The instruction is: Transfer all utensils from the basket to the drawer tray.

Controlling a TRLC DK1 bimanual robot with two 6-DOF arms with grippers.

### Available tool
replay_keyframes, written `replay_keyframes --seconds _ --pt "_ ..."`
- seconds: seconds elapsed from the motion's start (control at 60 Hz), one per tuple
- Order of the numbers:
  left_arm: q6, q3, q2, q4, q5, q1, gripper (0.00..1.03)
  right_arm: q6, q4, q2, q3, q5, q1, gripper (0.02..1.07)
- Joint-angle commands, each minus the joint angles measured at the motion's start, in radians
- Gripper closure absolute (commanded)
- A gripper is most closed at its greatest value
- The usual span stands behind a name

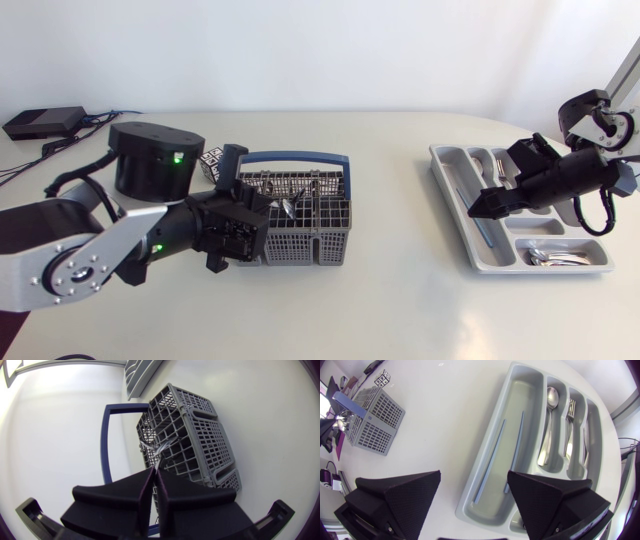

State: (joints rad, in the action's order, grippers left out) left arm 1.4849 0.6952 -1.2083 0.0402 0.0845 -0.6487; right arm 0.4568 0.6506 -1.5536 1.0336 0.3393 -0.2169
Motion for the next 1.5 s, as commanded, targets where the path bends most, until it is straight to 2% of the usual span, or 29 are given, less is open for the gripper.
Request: replay_keyframes --seconds 0.0,0.233,0.667,0.833,1.017,1.133,1.3,1.4,1.483 --pt "-0.006 0.058 0.027 -0.053 -0.015 0.011 0.96 0.017 0.001 0.010 -0.029 0.003 0.002 0.11" --pt "0.002 0.127 0.058 -0.201 -0.040 0.031 0.96 0.017 0.003 0.015 -0.035 0.004 0.004 0.11" --pt "0.002 0.213 0.159 -0.330 -0.049 0.035 0.96 0.033 0.011 0.075 -0.055 0.009 0.033 0.11" --pt "-0.034 0.259 0.225 -0.428 -0.049 0.014 0.96 0.063 0.012 0.147 -0.083 0.029 0.065 0.10" --pt "-0.239 0.368 0.233 -0.576 -0.052 -0.045 1.00 0.098 0.012 0.288 -0.149 0.096 0.142 0.08" --pt "-0.448 0.454 0.174 -0.649 -0.069 -0.058 1.00 0.102 -0.005 0.421 -0.195 0.102 0.214 0.08" --pt "-0.621 0.495 0.125 -0.654 -0.068 -0.051 1.00 0.086 -0.042 0.566 -0.245 0.086 0.314 0.08" --pt "-0.822 0.549 0.105 -0.662 -0.071 -0.063 1.00 0.056 -0.103 0.655 -0.297 0.038 0.409 0.09" --pt "-0.942 0.566 0.073 -0.658 -0.075 -0.086 1.00 0.034 -0.132 0.690 -0.320 0.021 0.490 0.12"
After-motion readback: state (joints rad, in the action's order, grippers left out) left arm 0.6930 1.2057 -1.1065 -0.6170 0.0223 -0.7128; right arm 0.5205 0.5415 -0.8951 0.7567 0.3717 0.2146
